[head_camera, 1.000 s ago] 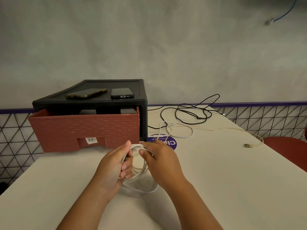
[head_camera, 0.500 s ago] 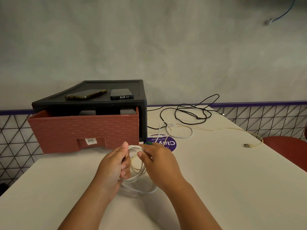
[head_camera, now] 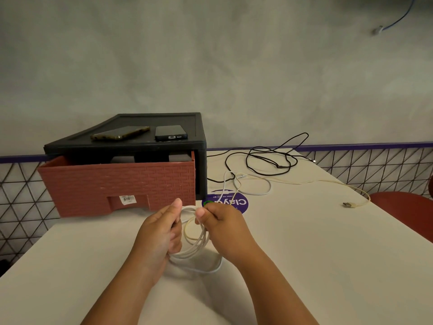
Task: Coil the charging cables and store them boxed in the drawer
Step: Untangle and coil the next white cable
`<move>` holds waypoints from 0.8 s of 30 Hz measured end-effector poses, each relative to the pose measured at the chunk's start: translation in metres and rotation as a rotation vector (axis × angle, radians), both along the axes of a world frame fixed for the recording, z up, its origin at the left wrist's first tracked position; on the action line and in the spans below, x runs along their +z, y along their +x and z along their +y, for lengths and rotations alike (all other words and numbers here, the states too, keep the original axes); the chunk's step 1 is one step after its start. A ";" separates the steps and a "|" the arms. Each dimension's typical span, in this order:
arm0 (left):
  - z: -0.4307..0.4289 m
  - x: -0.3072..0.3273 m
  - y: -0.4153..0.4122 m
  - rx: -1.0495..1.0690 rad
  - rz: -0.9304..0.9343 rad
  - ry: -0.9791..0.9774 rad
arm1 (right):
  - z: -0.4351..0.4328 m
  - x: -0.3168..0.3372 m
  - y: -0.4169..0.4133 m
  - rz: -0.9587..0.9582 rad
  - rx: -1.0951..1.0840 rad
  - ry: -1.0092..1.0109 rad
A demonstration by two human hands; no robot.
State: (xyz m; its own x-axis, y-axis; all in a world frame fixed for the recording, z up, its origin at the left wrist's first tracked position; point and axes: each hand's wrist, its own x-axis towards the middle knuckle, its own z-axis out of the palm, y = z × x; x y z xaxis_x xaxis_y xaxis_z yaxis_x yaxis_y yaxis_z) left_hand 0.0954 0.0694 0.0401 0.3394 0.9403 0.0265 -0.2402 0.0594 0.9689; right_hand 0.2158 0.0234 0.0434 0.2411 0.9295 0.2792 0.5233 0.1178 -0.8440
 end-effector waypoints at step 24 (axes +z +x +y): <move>-0.014 0.011 -0.008 -0.442 0.116 -0.166 | 0.000 0.003 0.004 0.137 -0.206 0.165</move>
